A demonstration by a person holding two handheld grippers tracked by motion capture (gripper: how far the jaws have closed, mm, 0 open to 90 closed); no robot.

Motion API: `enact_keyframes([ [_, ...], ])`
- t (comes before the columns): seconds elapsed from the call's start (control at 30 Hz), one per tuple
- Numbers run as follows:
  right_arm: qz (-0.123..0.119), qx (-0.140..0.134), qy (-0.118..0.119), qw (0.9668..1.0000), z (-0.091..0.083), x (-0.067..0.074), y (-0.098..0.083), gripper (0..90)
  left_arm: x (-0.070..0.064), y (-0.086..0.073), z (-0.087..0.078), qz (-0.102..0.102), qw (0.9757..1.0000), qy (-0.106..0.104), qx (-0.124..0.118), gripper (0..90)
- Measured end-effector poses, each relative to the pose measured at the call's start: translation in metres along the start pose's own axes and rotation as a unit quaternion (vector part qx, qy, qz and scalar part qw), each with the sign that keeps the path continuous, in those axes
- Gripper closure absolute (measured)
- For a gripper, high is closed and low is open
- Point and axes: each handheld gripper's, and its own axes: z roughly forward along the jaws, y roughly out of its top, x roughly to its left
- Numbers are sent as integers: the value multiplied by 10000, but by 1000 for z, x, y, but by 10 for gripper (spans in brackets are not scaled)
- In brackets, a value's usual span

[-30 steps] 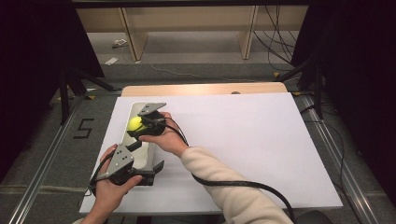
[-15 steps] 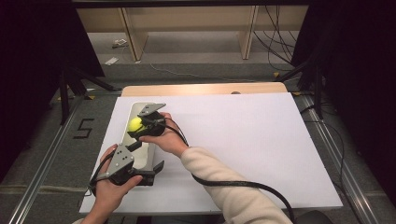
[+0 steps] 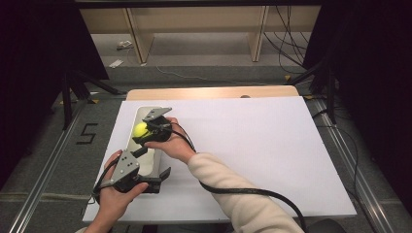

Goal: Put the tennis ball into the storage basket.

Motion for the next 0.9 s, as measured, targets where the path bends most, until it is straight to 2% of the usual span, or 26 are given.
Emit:
enact_keyframes([
  [0.2, 225, 45, 91, 9997, 0, -2, -1, 257, 0, 0, 0, 2, 10000, -2, 2, 0],
  [0.3, 229, 57, 109, 9997, 1, -2, -1, 251, 0, 0, 0, 2, 10000, -1, 3, 0],
  [0.47, 275, -106, 126, 9995, -1, -1, 2, 157, 0, 0, 0, -5, 10000, -1, 2, 0],
  [0.9, 259, -295, 24, 9992, -16, -6, 9, 155, 0, 0, 0, -4, 10000, -4, 7, 0],
])
